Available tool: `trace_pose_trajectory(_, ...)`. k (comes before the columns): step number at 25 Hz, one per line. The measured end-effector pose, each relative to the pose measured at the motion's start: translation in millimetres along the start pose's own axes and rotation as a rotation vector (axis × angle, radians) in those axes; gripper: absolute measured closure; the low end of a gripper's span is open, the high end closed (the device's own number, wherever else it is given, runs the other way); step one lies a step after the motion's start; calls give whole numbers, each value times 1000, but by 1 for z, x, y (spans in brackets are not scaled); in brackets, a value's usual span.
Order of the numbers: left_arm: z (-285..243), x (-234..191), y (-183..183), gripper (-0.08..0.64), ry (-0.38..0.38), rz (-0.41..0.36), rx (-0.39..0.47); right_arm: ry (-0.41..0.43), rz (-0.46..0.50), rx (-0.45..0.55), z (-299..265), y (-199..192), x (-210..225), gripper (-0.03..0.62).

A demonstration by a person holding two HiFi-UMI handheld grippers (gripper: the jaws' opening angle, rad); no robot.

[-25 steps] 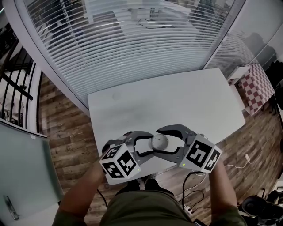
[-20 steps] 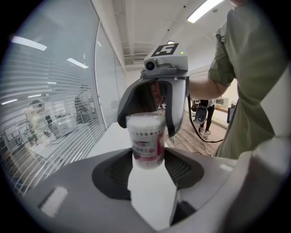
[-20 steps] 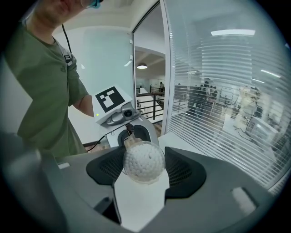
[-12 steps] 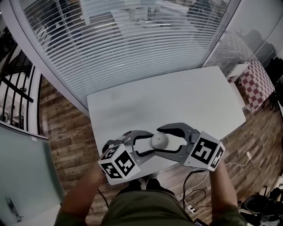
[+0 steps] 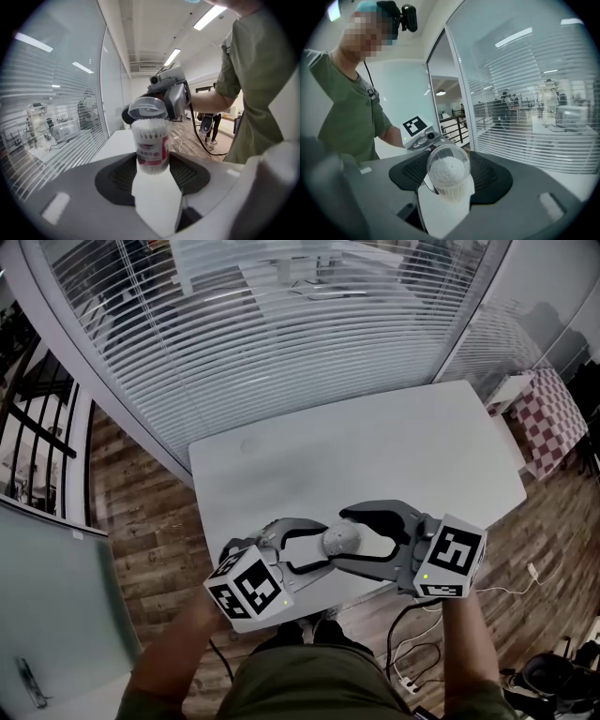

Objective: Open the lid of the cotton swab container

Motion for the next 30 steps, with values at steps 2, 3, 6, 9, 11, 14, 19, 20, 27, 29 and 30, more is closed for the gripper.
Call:
trace_pose_trajectory(2,2,-1,4,334,6,1,13,16,-28,51,5,3,2,321)
trace_pose_trajectory(3,2,-2,5,334,7,0,16,23,-39,72,8,4,3,321)
trace_pose_trajectory(6,2,-3,10,334,8,4,25,42,-71,127,14,6,5,321)
trace_pose_trajectory(9,2,-5,13,334,5,11,30,67,-112,182,19,7,9,321)
trace_pose_trajectory(11,1,-7,14,334,3,16,38,89,-144,224,22,6,14,321)
trace_pose_trajectory(14,0,-10,18,334,3,17,56,120,-190,287,27,5,20,321)
trace_pose_trajectory(19,-2,-10,25,334,11,23,81,170,-253,379,35,4,26,321)
trace_pose_trajectory(20,-3,-10,26,334,14,25,85,178,-264,394,37,3,27,321)
trace_pose_trajectory(27,-8,-9,35,334,29,36,105,243,-346,505,49,-2,34,321)
trace_pose_trajectory(29,-10,-8,37,334,34,35,113,264,-367,539,53,-4,36,321)
trace_pose_trajectory(30,-10,-7,38,334,37,35,118,274,-378,556,54,-5,36,321)
Point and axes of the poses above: the fingertips, and each gripper's own axes: z backward along the fingers, x to its right, y out of its top, the point moved 8 cm from there along z, backward along the fingers, and after that the axes turned 7 degrees about -z, right-handed, at the moved point
